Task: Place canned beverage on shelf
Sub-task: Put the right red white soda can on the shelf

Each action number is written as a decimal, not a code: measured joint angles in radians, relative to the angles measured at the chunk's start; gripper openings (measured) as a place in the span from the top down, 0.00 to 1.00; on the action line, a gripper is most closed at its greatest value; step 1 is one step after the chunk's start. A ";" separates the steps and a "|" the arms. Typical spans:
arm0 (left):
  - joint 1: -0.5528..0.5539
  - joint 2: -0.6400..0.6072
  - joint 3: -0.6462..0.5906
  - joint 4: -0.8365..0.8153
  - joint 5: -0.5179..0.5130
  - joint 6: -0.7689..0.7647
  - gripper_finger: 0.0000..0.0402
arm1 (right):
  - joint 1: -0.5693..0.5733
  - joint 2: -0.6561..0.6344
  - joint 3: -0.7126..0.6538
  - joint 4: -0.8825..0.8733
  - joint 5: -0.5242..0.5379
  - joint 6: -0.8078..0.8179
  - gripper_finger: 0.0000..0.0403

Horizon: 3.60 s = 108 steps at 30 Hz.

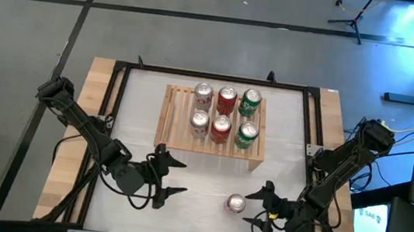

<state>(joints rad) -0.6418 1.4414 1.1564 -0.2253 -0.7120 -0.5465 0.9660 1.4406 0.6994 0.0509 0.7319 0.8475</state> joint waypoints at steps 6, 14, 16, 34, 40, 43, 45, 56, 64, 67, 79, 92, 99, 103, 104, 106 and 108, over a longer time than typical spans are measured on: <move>0.000 0.000 0.000 0.000 0.000 0.000 0.16 | -0.006 0.000 0.000 0.003 -0.010 -0.035 0.02; 0.000 0.000 0.000 0.000 0.000 0.000 0.16 | -0.005 0.000 0.000 0.005 -0.048 -0.035 0.08; 0.000 0.000 0.000 0.000 0.000 0.000 0.16 | -0.005 0.000 0.000 0.005 -0.051 -0.035 0.08; 0.000 0.000 0.000 0.001 0.000 0.000 0.16 | -0.020 0.004 0.000 0.013 0.062 -0.012 0.08; 0.000 0.000 0.000 0.003 0.000 0.000 0.16 | -0.054 0.060 0.000 0.084 0.033 -0.024 0.08; 0.000 0.000 0.000 0.004 -0.001 -0.001 0.16 | -0.059 0.085 0.000 0.121 0.001 -0.042 0.08; 0.000 0.000 0.000 0.004 -0.001 -0.001 0.16 | -0.059 0.095 0.000 0.136 -0.001 -0.042 0.08; 0.000 0.000 0.000 0.003 -0.004 -0.001 0.16 | -0.063 0.103 0.000 0.135 0.045 -0.099 0.08; 0.000 0.000 0.000 0.002 -0.004 -0.001 0.16 | -0.086 0.103 0.000 0.135 0.009 -0.101 0.08; 0.001 0.000 0.000 0.001 -0.004 -0.001 0.16 | -0.091 0.103 0.000 0.134 0.010 -0.101 0.08; 0.001 0.000 0.000 0.002 -0.004 0.000 0.16 | -0.164 0.164 0.000 0.185 -0.023 -0.105 0.08; 0.001 0.000 0.000 0.002 -0.003 0.033 0.16 | -0.170 0.166 0.000 0.192 0.000 -0.112 0.26; 0.005 0.000 0.000 0.002 -0.002 0.047 0.16 | -0.170 0.167 -0.001 0.265 -0.021 -0.195 0.23; 0.005 0.000 0.000 0.002 0.000 0.071 0.16 | -0.174 0.167 -0.001 0.311 -0.023 -0.250 0.22; 0.005 0.000 0.000 0.002 0.000 0.082 0.16 | -0.176 0.167 -0.001 0.311 -0.026 -0.254 0.23; 0.005 0.000 0.000 0.002 0.000 0.099 0.16 | -0.182 0.163 -0.001 0.313 -0.024 -0.257 0.25; 0.005 0.000 0.000 0.003 0.000 0.113 0.16 | -0.193 0.154 -0.001 0.322 -0.032 -0.271 0.26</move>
<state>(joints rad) -0.6369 1.4414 1.1564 -0.2222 -0.7124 -0.4338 0.7730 1.5951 0.6987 0.3733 0.6997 0.5763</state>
